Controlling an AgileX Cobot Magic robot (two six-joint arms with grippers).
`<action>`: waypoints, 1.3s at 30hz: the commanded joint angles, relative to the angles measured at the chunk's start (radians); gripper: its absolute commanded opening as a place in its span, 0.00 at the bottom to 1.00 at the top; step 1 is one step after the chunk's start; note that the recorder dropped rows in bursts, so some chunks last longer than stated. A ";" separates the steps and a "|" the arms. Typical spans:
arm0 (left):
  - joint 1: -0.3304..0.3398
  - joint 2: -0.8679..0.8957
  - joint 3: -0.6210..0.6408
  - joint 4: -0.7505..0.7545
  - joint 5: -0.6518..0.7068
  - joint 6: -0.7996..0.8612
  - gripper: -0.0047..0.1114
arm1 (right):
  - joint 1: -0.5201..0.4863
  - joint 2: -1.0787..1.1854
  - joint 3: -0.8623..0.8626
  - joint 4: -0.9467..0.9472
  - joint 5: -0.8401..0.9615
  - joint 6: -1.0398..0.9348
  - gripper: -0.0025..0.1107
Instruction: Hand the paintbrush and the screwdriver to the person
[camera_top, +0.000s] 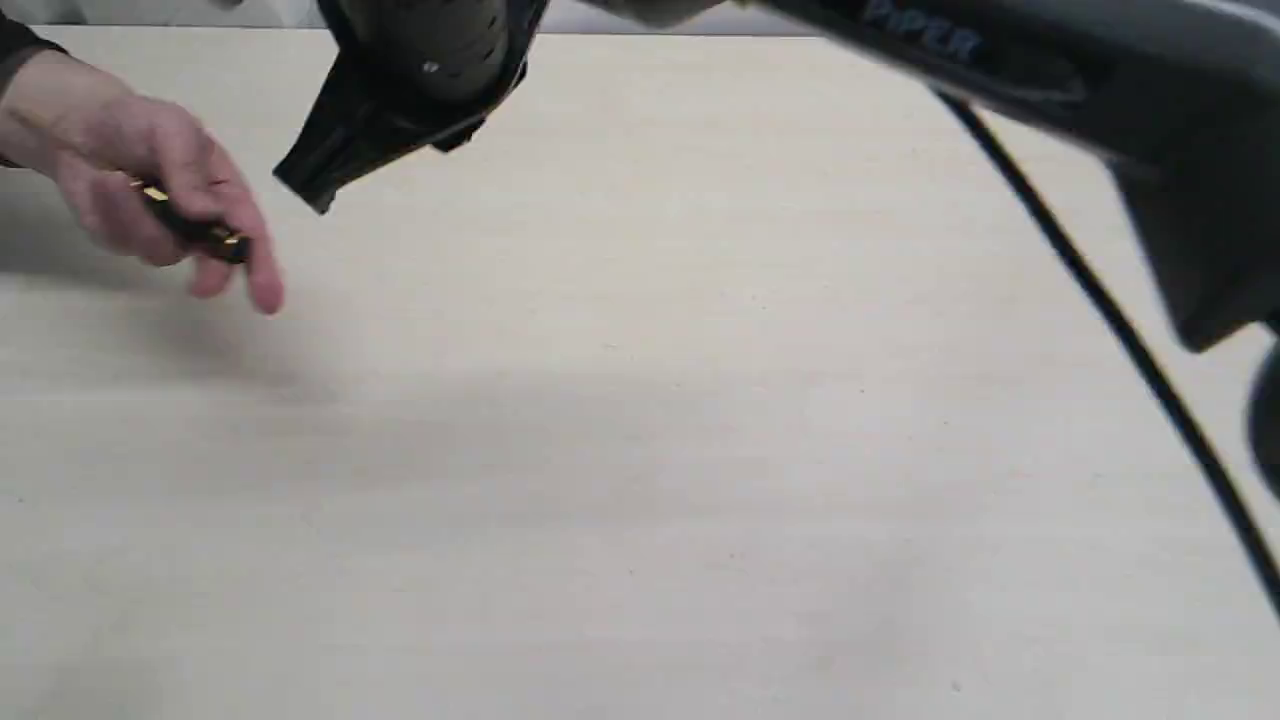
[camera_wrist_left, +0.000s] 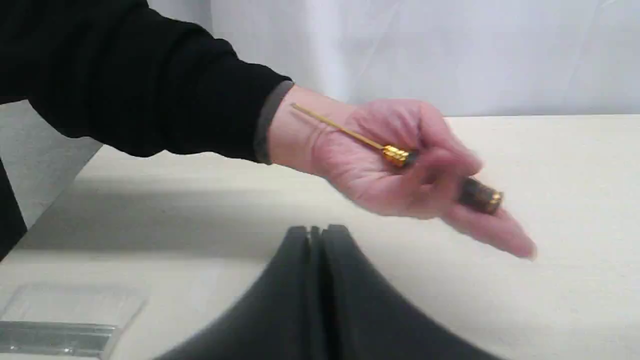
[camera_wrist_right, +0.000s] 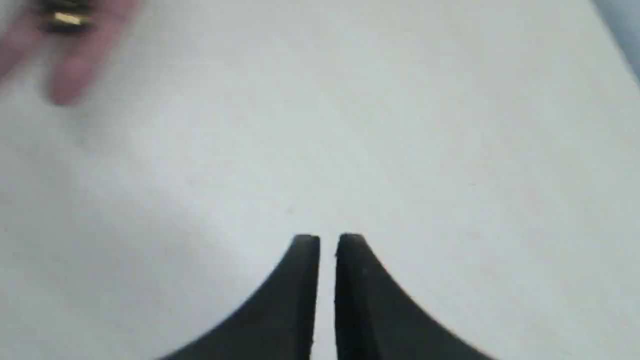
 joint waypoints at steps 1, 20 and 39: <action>-0.008 -0.002 0.002 -0.004 -0.005 -0.002 0.04 | -0.005 -0.108 0.037 -0.077 0.037 0.047 0.06; -0.008 -0.002 0.002 -0.002 -0.005 -0.002 0.04 | -0.001 -0.834 0.637 -0.240 -0.082 0.281 0.06; -0.008 -0.002 0.002 -0.002 -0.006 -0.002 0.04 | -0.001 -1.603 1.232 -0.223 -0.163 0.456 0.06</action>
